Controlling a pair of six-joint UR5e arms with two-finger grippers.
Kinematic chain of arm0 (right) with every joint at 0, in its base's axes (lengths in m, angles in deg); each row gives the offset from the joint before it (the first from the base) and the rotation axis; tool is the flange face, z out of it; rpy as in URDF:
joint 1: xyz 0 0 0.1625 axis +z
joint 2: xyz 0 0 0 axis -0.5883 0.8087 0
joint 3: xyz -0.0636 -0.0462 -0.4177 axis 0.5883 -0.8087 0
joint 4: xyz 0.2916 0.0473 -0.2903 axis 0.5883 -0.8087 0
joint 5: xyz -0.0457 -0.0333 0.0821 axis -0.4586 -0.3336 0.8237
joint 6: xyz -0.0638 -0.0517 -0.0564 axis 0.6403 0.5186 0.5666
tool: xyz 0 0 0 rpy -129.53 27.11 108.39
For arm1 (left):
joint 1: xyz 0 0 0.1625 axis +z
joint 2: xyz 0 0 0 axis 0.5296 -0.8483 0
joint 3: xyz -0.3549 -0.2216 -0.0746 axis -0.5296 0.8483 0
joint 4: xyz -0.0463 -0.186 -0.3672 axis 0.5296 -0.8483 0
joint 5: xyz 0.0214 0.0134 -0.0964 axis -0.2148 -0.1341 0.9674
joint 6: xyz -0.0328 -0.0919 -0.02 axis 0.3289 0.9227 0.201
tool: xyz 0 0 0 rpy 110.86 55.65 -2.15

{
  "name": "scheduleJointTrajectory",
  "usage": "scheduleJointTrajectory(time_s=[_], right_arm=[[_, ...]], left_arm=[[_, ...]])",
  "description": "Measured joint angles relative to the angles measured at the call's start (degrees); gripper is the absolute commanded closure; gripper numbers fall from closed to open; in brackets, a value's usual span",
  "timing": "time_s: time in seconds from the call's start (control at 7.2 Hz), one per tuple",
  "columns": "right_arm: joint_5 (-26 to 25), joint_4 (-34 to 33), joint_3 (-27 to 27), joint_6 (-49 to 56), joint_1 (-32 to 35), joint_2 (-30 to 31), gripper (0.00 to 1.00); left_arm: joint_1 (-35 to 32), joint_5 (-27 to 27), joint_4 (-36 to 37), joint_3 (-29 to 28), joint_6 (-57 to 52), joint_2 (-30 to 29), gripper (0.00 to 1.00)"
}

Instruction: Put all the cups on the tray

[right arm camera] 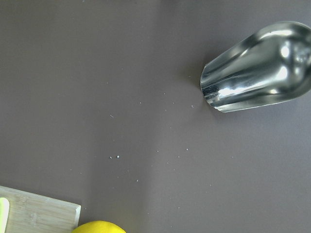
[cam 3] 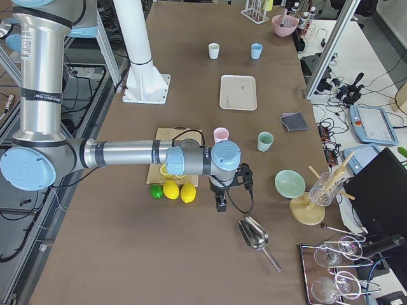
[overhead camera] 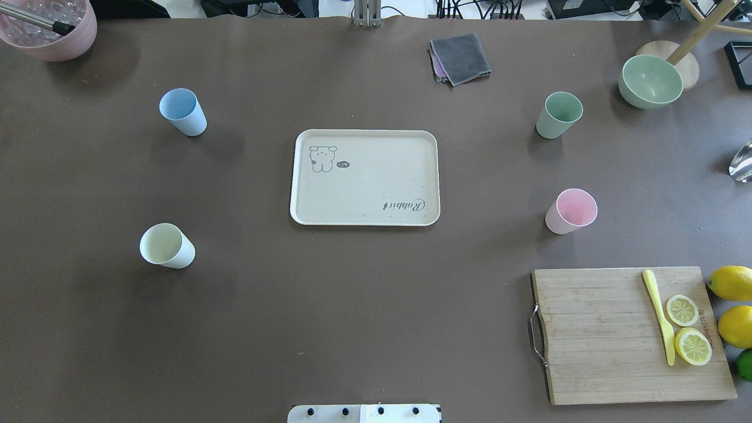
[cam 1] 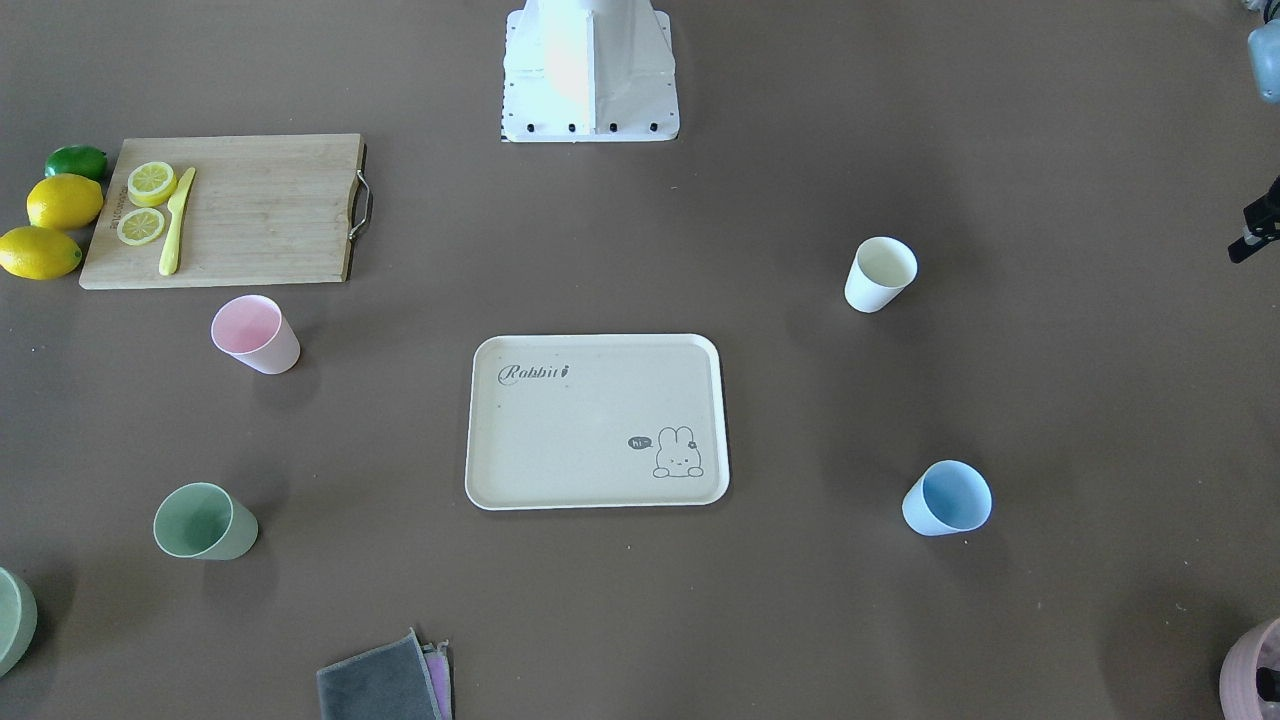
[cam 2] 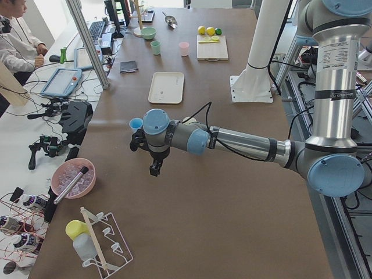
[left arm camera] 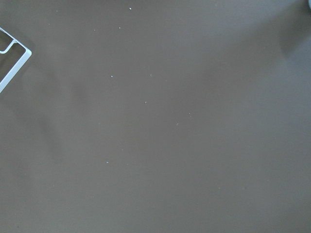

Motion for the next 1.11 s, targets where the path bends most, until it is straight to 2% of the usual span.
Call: scheduleJointTrajectory(time_s=[0.56,0.97,1.11], right_arm=[[0.6,0.1,-0.4,0.0,0.0,-0.4,0.0],[1.8,6.6,-0.7,-0.1,-0.1,-0.3,0.0],[5.3,8.4,-0.9,-0.4,-0.1,0.2,0.0]], left_arm=[[-0.2,0.5,-2.2,-0.2,2.4,0.5,0.02],[0.1,0.2,-4.1,-0.1,2.9,0.7,0.03],[0.5,0.5,-5.4,-0.1,5.1,0.7,0.03]])
